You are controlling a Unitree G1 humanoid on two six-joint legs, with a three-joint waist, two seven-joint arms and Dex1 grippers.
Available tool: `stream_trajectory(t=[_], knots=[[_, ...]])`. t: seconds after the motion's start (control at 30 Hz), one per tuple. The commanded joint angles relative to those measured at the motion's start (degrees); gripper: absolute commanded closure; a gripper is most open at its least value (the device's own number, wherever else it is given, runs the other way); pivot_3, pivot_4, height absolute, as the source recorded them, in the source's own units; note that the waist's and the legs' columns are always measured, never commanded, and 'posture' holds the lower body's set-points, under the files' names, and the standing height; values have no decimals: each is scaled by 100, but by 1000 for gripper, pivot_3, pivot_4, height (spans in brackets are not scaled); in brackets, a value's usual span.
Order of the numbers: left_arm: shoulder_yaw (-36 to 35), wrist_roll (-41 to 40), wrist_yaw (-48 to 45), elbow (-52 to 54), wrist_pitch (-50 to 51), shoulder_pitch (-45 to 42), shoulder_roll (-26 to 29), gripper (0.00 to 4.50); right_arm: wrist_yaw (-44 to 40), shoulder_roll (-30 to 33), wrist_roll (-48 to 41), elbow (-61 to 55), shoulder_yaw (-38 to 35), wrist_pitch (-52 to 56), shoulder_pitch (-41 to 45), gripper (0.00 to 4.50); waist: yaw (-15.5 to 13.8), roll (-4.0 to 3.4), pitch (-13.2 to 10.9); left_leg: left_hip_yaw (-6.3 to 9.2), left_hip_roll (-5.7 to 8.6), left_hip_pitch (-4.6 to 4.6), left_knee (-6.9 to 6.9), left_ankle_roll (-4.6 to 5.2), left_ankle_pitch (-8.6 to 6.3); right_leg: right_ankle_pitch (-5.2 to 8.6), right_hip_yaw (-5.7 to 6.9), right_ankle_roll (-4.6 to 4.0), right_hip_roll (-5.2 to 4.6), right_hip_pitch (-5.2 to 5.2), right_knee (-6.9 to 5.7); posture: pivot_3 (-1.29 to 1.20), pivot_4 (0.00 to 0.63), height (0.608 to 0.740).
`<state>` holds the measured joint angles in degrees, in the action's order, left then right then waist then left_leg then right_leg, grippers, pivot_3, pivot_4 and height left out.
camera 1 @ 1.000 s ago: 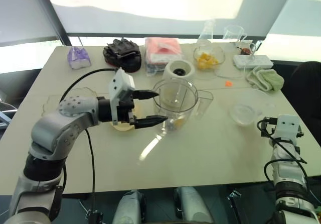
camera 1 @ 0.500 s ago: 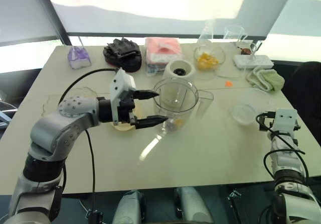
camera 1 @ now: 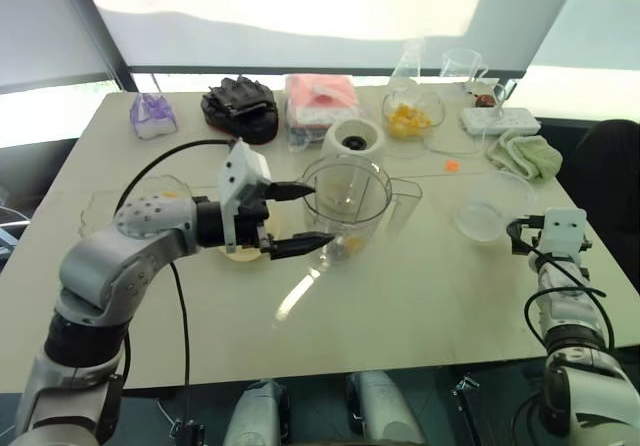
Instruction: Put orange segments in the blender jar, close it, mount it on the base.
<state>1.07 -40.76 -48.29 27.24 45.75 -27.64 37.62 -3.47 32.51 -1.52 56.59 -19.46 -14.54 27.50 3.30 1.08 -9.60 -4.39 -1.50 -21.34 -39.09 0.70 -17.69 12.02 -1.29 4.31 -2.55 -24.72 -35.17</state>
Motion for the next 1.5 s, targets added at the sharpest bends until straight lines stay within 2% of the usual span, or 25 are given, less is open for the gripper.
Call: stream_trajectory(t=[0.03, 0.3, 0.67, 0.77, 0.97, 1.4, 1.47, 1.5], knots=[[-146, -107, 29, 201, -12, 13, 62, 61, -91, 98, -40, 93, 55, -190, 173, 0, 16, 0, 0, 0, 0, 0, 2, 0, 0, 1, 0, 1, 0, 0, 0, 0, 150, 740], [-130, -91, 88, 241, -23, 71, 62, 61, -221, -14, -4, 103, 230, -321, 107, 0, 75, 2, -1, 0, -1, 1, 2, 0, 0, 0, -2, 2, 0, 0, 0, 0, 150, 740], [-83, -101, 66, 247, 15, 65, 99, 61, -134, 222, -11, 1094, 215, -624, 652, 0, 68, 2, -2, -1, 0, 0, 2, 0, 0, 0, -2, 3, -1, 0, 2, 0, 150, 740], [-83, -102, 58, 251, 27, 76, 110, 0, -238, 199, -40, 1219, 219, -724, 753, 890, 69, 2, -3, 0, 0, -1, 3, 0, 0, 1, -2, 3, 0, 0, 2, 0, 150, 740], [-74, -82, 14, 211, 31, 69, 144, 0, -355, 196, -17, 1341, 277, -835, 880, 3920, 65, 3, -3, 0, 1, -1, 2, 0, 0, 0, -2, 3, -1, 0, 2, 0, 150, 740], [-25, -76, 75, 348, 32, 165, 133, 0, -745, 64, -259, 1183, 189, -945, 846, 3920, 73, 4, -4, 0, 0, -1, 3, 0, 0, 0, -2, 4, 0, 0, 4, 0, 150, 740], [-15, -75, 81, 356, 29, 172, 129, 0, -780, 29, -344, 1126, 147, -933, 854, 4479, 72, 4, -4, 0, 0, -1, 3, 0, 0, 0, -2, 4, 0, 0, 4, 0, 150, 740], [-10, -72, 82, 355, 25, 172, 127, 0, -818, 1, -392, 1078, 126, -930, 846, 4479, 72, 4, -4, 0, 0, -1, 3, 0, 0, 0, -2, 4, 0, 0, 4, 0, 150, 740]])
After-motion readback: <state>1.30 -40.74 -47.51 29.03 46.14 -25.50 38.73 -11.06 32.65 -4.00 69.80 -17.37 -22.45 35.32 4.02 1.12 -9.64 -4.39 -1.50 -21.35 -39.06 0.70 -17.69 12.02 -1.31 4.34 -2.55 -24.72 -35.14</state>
